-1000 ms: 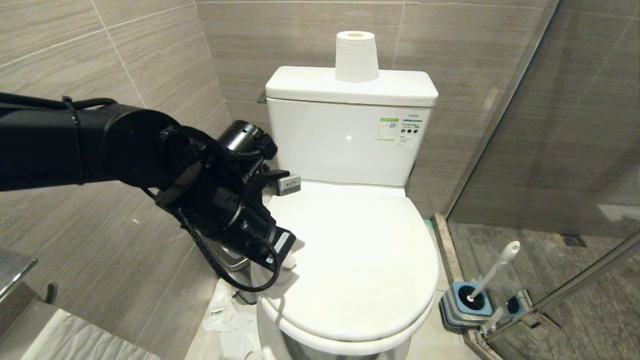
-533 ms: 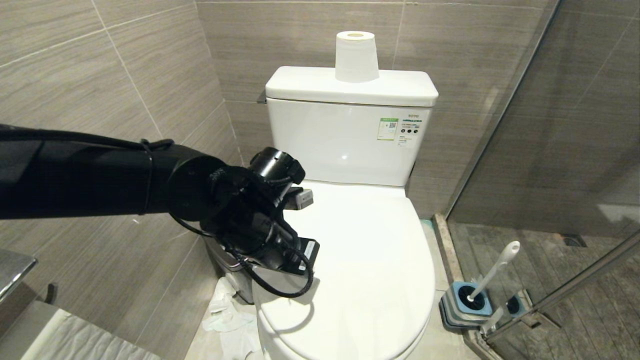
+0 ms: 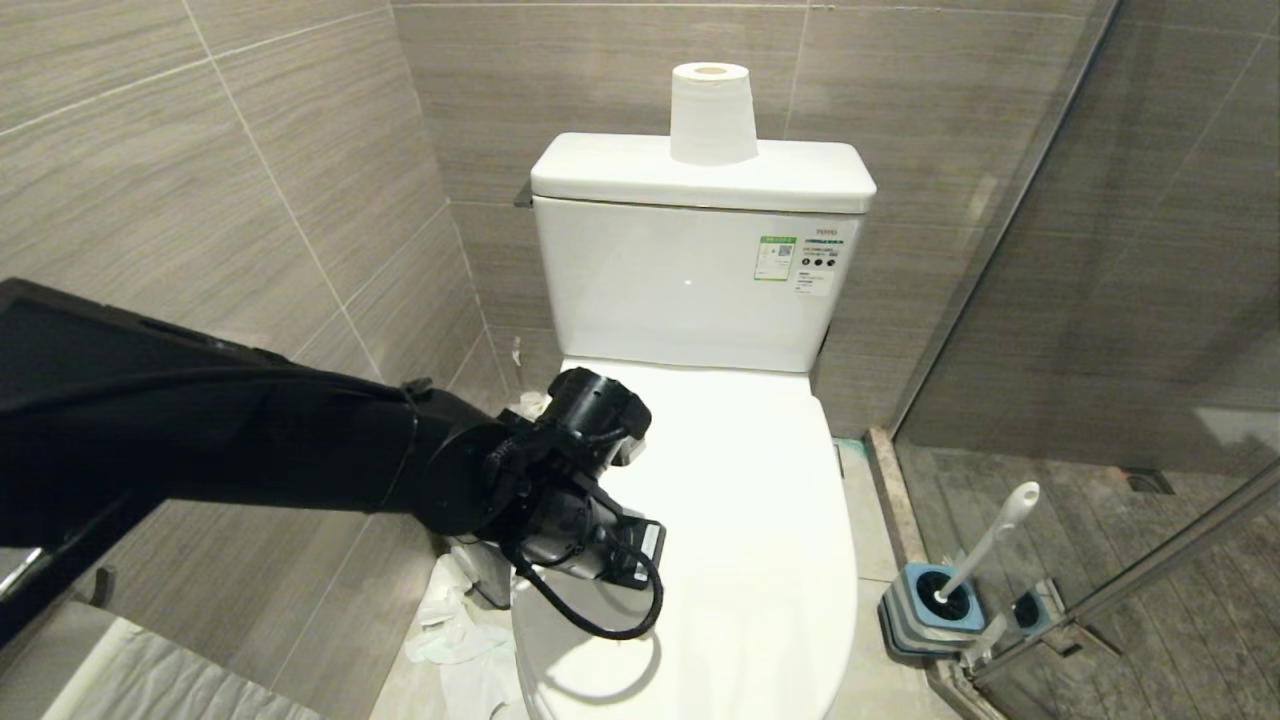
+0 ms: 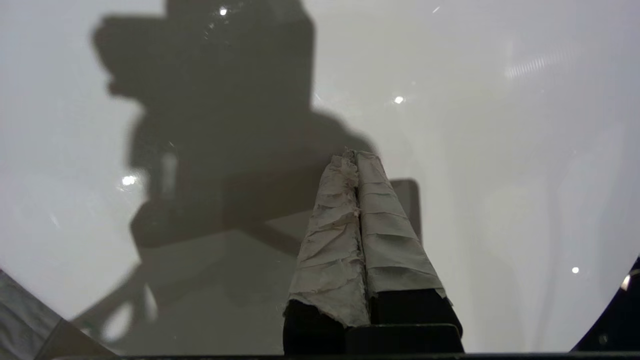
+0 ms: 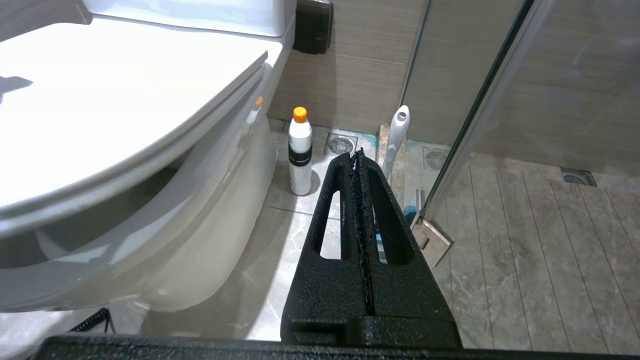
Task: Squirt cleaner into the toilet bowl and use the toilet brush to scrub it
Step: Close the toilet lid
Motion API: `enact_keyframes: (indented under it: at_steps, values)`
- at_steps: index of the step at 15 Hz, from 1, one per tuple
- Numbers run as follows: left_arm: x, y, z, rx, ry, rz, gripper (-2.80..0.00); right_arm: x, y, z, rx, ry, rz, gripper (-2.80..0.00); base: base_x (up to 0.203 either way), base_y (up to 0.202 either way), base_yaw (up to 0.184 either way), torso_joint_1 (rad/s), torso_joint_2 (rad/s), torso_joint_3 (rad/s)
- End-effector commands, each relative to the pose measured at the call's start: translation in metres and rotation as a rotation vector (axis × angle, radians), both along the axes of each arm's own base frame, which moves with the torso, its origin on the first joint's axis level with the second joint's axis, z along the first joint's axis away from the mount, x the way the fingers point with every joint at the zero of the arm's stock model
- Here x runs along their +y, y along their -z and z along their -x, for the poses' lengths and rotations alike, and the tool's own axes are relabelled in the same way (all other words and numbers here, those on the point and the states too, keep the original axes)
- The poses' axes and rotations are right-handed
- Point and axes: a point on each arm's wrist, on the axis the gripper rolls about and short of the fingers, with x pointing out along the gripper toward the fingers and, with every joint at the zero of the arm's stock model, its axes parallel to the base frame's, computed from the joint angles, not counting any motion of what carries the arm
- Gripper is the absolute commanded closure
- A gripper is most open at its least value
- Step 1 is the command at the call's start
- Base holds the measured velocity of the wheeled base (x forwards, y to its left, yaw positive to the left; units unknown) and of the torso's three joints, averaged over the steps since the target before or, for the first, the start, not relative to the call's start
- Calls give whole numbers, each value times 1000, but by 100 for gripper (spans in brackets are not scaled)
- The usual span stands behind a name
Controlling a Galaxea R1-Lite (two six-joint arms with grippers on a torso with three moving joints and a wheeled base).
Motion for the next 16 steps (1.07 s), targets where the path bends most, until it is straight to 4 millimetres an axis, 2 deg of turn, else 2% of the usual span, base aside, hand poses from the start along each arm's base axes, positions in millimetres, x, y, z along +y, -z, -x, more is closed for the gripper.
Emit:
enact_keyframes:
  at_steps: [1,9,16]
  values:
    - [-3,19,-3,11,-55,-32,0,0,7,-2,27,-1,0,0,0,0,0,0,0,0]
    - [-13,45,-6,15,-167,-75,0,0,7,-2,27,-1,1,0,0,0,0,0,0,0]
    - [-14,47,-5,27,-178,-70,0,0,7,-2,26,1,0,0,0,0,0,0,0,0]
